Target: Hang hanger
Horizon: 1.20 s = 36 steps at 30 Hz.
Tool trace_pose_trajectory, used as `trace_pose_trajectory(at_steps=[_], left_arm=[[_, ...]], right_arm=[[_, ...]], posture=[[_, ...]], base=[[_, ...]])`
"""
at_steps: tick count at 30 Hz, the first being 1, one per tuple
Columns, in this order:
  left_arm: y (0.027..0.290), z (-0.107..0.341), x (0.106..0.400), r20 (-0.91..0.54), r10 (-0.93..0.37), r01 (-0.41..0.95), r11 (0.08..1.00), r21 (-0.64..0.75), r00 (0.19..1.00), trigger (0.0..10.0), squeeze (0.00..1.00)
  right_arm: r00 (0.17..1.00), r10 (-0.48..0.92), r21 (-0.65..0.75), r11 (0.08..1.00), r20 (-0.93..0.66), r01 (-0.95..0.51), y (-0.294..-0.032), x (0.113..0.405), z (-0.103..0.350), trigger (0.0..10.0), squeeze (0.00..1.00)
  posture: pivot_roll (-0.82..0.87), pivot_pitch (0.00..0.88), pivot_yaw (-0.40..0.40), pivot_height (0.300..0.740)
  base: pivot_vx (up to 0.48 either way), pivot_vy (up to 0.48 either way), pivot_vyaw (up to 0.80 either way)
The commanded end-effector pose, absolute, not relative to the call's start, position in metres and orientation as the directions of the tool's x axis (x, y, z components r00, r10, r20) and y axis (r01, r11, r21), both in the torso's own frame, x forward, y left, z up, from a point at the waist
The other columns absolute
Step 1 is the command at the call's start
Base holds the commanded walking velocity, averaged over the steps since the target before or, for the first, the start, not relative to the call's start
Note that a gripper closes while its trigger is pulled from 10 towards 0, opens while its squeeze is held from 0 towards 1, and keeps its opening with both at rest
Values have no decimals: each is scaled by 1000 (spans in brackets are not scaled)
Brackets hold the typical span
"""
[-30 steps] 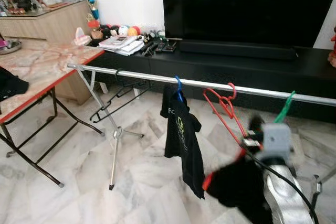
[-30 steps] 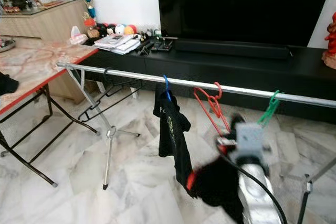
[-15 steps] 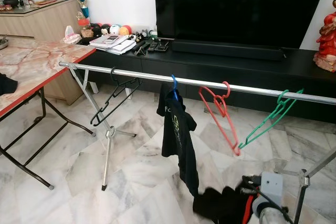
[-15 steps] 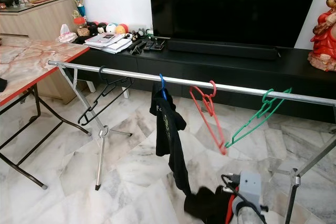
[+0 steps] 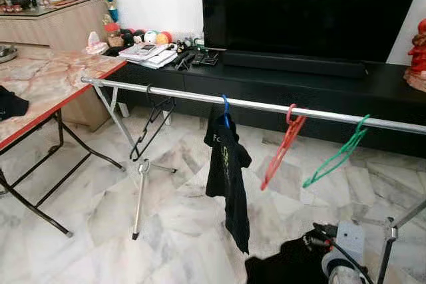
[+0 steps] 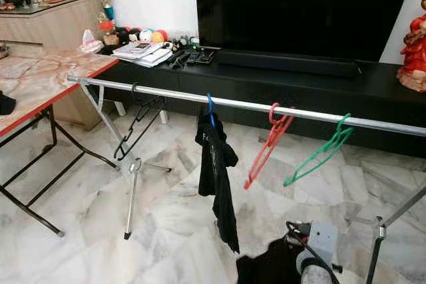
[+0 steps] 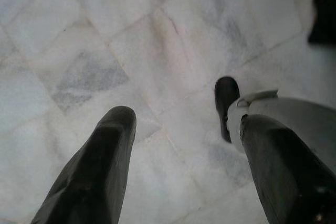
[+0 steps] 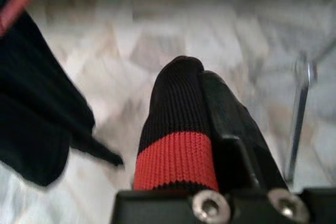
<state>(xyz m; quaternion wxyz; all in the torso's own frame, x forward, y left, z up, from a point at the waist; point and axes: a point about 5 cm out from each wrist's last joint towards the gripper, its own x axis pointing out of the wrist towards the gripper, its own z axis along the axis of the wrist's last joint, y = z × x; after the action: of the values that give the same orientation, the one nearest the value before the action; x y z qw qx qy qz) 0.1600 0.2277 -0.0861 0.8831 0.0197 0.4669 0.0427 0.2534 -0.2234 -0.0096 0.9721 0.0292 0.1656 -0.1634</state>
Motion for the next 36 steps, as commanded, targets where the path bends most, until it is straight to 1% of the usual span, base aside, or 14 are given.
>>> trace_pose_trajectory(at_steps=[1,4,7,8,9,11,16,21,26,30,36], left_arm=[[231,-83,164,-805,112,-87,993,75,583,10000,0],[231,-83,165,-802,115,-88,993,79,587,10000,0],[230,-83,165,-797,115,-87,993,79,593,10000,0],[228,-82,167,-790,115,-91,993,75,603,10000,0],[228,-82,167,-790,115,-91,993,75,603,10000,0],[225,-81,171,-779,110,-87,994,72,617,10000,0],[222,-78,178,-769,107,-82,994,71,630,10000,0],[221,-75,185,-756,110,-89,994,70,645,10000,0],[220,-71,194,-742,110,-94,994,63,661,10000,0],[221,-70,196,-746,118,-106,992,63,656,10000,0],[223,-71,195,-755,123,-110,992,68,644,10000,0]], right_arm=[[924,-324,13,943,-202,333,-229,264,11,10000,0],[919,-359,12,931,-163,365,-234,259,18,10000,0],[916,-388,16,920,-105,391,-239,244,25,10000,0],[924,-374,14,926,-84,377,-237,235,28,10000,0],[924,-374,14,926,-84,377,-237,235,28,10000,0],[942,-329,-8,944,-59,329,-231,222,36,10000,0],[961,-269,-35,963,-65,267,-226,213,40,10000,0],[965,-251,-24,968,-77,250,-224,220,42,10000,0],[981,-191,-3,982,-40,191,-213,244,54,10000,0],[984,-175,-7,985,-45,175,-211,255,54,10000,0],[985,-163,-10,987,-48,163,-211,262,56,10000,0]], posture=[[-28,0,47,740],[-42,2,49,740],[-51,4,52,740],[-55,2,52,740],[-55,2,52,740],[-68,0,50,740],[-81,0,47,740],[-84,0,54,740],[-76,0,54,740],[-68,0,54,740],[-86,0,69,740]], base=[[0,0,0],[0,0,0],[0,0,0],[0,0,0],[0,0,0],[0,0,0],[0,0,0],[0,0,0],[0,0,0],[0,0,0],[0,0,0]])
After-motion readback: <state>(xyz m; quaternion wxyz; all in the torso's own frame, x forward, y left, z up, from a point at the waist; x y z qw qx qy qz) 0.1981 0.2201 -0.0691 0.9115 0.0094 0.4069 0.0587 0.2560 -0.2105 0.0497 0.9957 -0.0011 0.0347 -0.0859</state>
